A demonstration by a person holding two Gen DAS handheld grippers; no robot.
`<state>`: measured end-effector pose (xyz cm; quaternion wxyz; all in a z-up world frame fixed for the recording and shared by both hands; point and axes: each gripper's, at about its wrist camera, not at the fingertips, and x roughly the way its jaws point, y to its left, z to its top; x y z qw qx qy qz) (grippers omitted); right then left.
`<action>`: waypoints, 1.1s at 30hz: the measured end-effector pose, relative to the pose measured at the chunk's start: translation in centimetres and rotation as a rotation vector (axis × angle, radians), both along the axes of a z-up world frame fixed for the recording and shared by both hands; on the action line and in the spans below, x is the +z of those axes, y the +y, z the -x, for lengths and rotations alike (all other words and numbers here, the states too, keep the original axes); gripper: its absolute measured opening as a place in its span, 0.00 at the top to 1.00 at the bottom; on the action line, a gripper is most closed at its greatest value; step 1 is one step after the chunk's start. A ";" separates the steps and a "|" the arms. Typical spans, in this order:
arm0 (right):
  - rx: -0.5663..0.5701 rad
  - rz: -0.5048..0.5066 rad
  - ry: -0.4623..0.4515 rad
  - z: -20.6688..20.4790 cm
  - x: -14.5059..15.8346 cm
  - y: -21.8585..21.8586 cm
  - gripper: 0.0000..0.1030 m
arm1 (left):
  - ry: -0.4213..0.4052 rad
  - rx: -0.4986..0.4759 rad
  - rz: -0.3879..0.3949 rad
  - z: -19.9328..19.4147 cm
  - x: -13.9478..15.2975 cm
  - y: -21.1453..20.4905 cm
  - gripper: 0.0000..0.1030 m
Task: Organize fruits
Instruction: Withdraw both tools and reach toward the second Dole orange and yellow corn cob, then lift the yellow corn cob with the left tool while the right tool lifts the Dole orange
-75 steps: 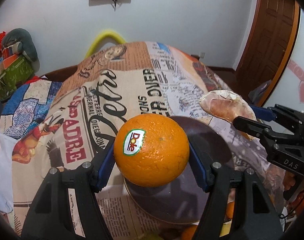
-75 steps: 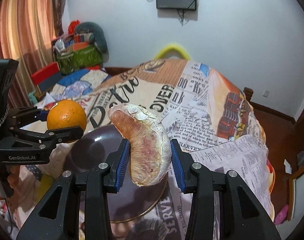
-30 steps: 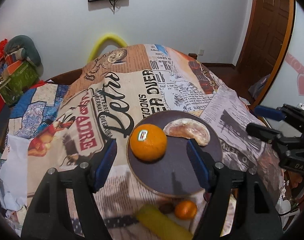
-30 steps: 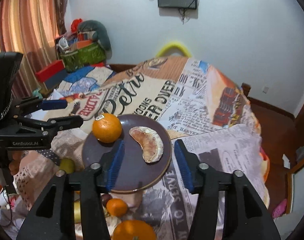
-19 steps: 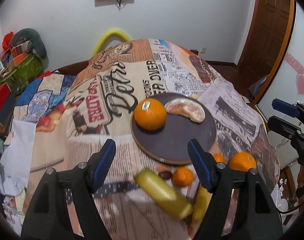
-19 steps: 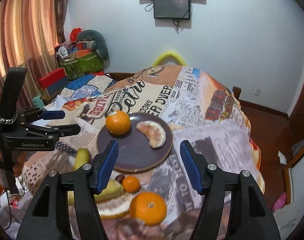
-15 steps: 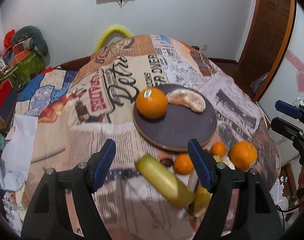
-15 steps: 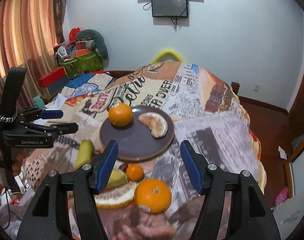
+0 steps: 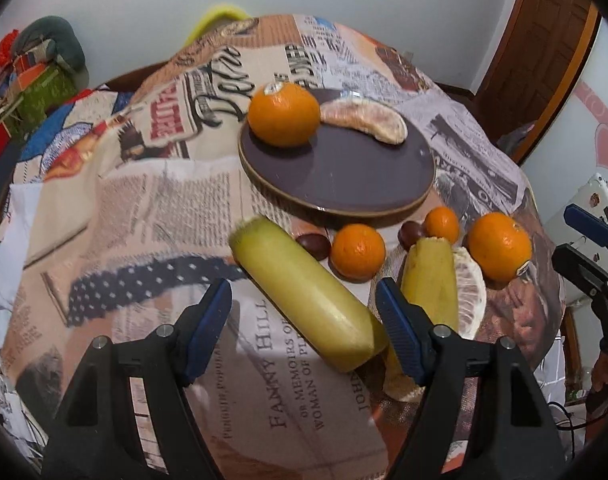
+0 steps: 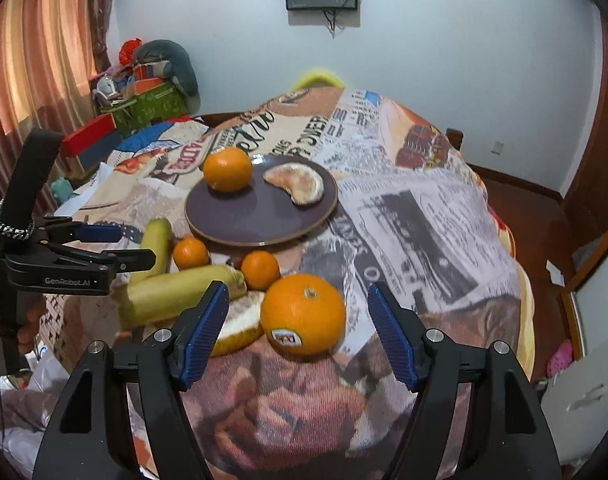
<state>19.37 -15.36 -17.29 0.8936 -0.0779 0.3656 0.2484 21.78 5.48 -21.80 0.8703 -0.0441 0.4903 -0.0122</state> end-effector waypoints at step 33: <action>-0.025 -0.037 0.139 -2.4 -5.0 0.6 0.38 | -0.009 0.038 0.132 0.1 -1.8 2.5 0.40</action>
